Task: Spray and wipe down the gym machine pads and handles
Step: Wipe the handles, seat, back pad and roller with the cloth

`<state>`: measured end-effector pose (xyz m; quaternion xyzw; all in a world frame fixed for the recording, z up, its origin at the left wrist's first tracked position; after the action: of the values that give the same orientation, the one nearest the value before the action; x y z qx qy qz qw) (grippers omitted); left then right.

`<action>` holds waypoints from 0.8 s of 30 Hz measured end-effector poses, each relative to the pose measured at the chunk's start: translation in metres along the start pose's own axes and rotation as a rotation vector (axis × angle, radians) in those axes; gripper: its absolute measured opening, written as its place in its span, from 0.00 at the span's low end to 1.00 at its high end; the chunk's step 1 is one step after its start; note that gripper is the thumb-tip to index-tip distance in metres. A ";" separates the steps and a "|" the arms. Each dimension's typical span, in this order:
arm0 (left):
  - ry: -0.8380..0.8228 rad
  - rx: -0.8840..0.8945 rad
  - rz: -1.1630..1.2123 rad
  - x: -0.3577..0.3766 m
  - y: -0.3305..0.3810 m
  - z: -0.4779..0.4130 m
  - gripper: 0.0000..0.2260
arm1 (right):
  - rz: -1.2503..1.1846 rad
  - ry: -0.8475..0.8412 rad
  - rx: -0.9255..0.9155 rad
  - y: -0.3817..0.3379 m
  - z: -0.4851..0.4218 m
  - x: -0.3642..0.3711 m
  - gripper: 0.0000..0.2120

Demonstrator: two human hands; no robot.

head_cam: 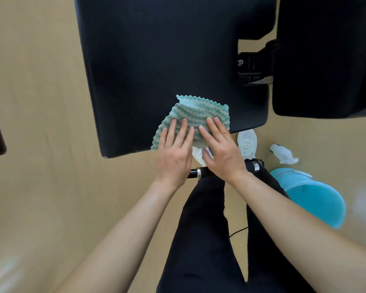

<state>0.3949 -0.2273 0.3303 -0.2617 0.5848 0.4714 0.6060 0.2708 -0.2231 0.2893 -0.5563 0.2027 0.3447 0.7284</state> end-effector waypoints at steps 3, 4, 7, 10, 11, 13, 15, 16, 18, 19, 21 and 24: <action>-0.069 0.112 0.005 0.022 0.034 -0.037 0.24 | 0.020 -0.011 0.196 0.045 0.001 -0.019 0.27; -0.094 0.144 0.005 0.028 0.043 -0.049 0.25 | 0.020 -0.015 0.259 0.056 -0.001 -0.023 0.27; -0.160 0.213 0.002 0.043 0.065 -0.089 0.26 | -0.028 -0.034 0.431 0.085 -0.009 -0.033 0.29; -0.228 0.248 0.004 0.053 0.082 -0.122 0.27 | -0.112 -0.025 0.564 0.109 -0.020 -0.042 0.30; -0.239 0.257 0.000 0.057 0.087 -0.128 0.27 | -0.159 -0.009 0.613 0.117 -0.021 -0.046 0.31; -0.201 0.280 -0.012 0.059 0.094 -0.133 0.25 | -0.279 0.026 0.707 0.128 -0.017 -0.049 0.33; -0.124 0.313 -0.015 0.058 0.096 -0.129 0.22 | -0.394 0.047 0.803 0.134 -0.009 -0.047 0.35; -0.086 0.327 -0.009 0.057 0.096 -0.123 0.21 | -0.444 0.064 0.844 0.135 -0.005 -0.046 0.35; -0.016 0.350 -0.008 0.054 0.091 -0.109 0.18 | -0.543 0.116 0.897 0.135 0.000 -0.045 0.35; 0.017 0.355 -0.006 0.052 0.088 -0.100 0.17 | -0.578 0.135 0.925 0.136 0.003 -0.043 0.34; 0.090 0.346 0.015 0.046 0.081 -0.082 0.15 | -0.608 0.137 0.980 0.132 0.010 -0.036 0.33; 0.216 0.280 0.036 0.028 0.066 -0.059 0.11 | -0.684 0.064 0.991 0.114 0.021 -0.021 0.33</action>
<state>0.3063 -0.2436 0.3088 -0.2131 0.7111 0.3653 0.5617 0.1718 -0.1929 0.2338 -0.1942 0.1707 -0.0617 0.9640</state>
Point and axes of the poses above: each hand's wrist, its own z-axis away from the middle knuckle, its own x-axis out of the palm, y = z × x, the point moved 10 cm from there along -z, towards the middle knuckle, and after that the axes turned 11 degrees about x, right-handed, at the moved point
